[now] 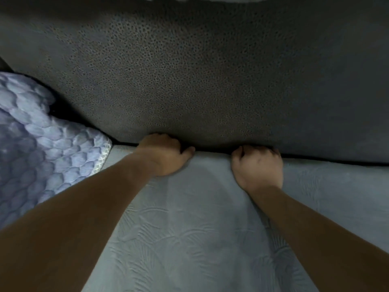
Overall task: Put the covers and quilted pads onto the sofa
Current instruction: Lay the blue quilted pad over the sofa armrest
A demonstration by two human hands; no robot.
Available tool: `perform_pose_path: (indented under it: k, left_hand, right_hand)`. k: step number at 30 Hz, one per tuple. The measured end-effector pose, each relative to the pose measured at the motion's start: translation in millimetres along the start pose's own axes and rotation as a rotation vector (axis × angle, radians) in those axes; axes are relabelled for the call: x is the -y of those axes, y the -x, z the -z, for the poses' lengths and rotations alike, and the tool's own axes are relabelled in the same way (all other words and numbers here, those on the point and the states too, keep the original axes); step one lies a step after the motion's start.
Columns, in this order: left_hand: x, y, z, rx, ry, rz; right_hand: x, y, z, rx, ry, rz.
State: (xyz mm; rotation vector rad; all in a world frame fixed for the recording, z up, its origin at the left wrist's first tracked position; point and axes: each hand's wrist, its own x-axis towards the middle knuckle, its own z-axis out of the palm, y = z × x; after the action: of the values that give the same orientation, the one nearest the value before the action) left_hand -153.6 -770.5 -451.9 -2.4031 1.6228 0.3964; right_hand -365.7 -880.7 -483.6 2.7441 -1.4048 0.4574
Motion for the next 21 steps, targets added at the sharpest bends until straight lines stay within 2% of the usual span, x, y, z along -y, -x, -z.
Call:
perform_pose_path:
  k: [5,7,9,10,12,14,16,17,18,19,21]
  left_hand:
    - [-12.2,-9.0,-3.1,0.339,0.223,0.133]
    - [-25.5,-18.2,4.6,0.392,0.236,0.17]
    - [-44.9,-21.7,12.9,0.362,0.137,0.147]
    - [-60.8,-14.4,12.6,0.293,0.022,0.109]
    - [-98.6,12.1,5.2,0.036,-0.171,-0.026]
    - [-125.4,27.9,3.5,0.026,-0.082,-0.055]
    - [-122.4,9.5,-1.2,-0.034,-0.038,-0.074]
    - [-117.2,-3.5,3.3,-0.012,-0.003,-0.078]
    - [-112.7,-15.4,9.3,0.083,0.048,-0.049]
    - [-108.9,-24.7,8.9,0.141,0.094,-0.028]
    - [-115.6,-32.4,5.6,0.182,0.165,0.054]
  right_hand:
    - [9.2,-2.1,3.1,-0.071,-0.038,0.015]
    - [9.8,-3.1,2.4,-0.06,-0.05,0.016]
    - [6.2,-4.5,3.0,-0.053,-0.072,0.013]
    - [4.9,-4.1,6.0,-0.055,-0.086,0.001]
    - [5.8,-4.5,8.8,-0.05,-0.087,0.007]
    - [3.5,-5.7,9.5,0.02,-0.029,0.075]
    - [-13.3,-6.2,9.2,0.127,0.069,0.268]
    - [-31.2,-4.7,9.3,0.172,0.107,0.332]
    - [-52.0,-2.7,14.5,0.239,0.138,0.284]
    - [-72.8,-0.1,18.3,0.269,0.164,0.158]
    - [-103.7,6.3,25.0,0.289,0.225,-0.071]
